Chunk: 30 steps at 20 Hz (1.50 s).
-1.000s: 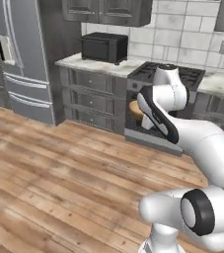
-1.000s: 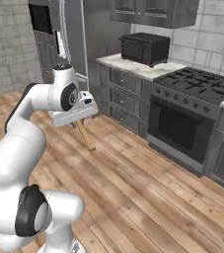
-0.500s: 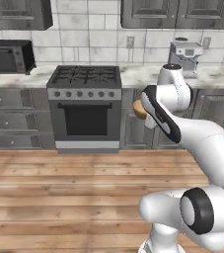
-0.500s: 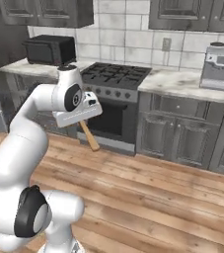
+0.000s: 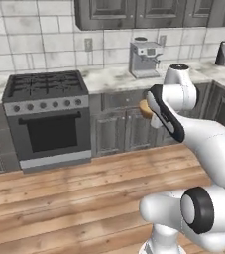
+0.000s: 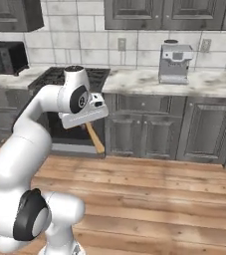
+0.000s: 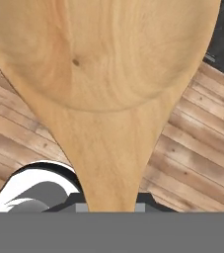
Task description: Organize the utensils by type. Pick up the wooden spoons from the counter and place them in the open cabinet. Then pick up the metallic utensils from the counter and place them in the open drawer.
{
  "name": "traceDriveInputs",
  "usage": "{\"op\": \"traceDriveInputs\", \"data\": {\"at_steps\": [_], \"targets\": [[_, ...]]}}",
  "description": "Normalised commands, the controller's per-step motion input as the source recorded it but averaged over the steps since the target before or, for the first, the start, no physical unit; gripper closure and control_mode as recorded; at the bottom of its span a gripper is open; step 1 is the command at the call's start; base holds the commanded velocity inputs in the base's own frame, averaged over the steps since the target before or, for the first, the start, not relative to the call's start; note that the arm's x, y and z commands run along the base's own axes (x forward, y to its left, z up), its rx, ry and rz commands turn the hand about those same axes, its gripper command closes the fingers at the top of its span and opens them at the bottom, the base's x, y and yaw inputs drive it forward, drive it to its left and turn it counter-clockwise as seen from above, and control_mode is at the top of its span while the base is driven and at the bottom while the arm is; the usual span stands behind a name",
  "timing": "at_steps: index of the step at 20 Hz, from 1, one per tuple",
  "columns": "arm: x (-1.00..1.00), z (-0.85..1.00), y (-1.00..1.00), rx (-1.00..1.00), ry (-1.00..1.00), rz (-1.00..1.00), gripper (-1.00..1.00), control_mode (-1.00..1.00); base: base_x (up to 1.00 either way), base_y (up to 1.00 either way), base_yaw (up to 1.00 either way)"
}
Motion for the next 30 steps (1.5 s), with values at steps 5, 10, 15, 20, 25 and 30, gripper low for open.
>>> {"op": "traceDriveInputs", "data": {"at_steps": [5, 10, 15, 20, 25, 30], "targets": [[0.0, 0.0, 0.0, 0.0, 0.0, 0.0, 1.0, 1.0, 0.53, 0.28, -0.61], [0.0, 0.0, 0.0, 0.0, 0.0, 0.0, 1.0, 1.0, 0.34, 0.29, -0.98], [0.0, 0.0, 0.0, 0.0, 0.0, 0.0, 1.0, 1.0, 0.65, 0.45, -0.72], [0.0, 0.0, 0.0, 0.0, 0.0, 0.0, 1.0, 1.0, 0.78, 0.48, -0.59], [0.0, 0.0, 0.0, 0.0, 0.0, 0.0, 1.0, 1.0, 0.65, 0.72, -0.4], [0.0, 0.0, 0.0, 0.0, 0.0, 0.0, 1.0, 1.0, 0.62, 0.82, -0.27]]}}
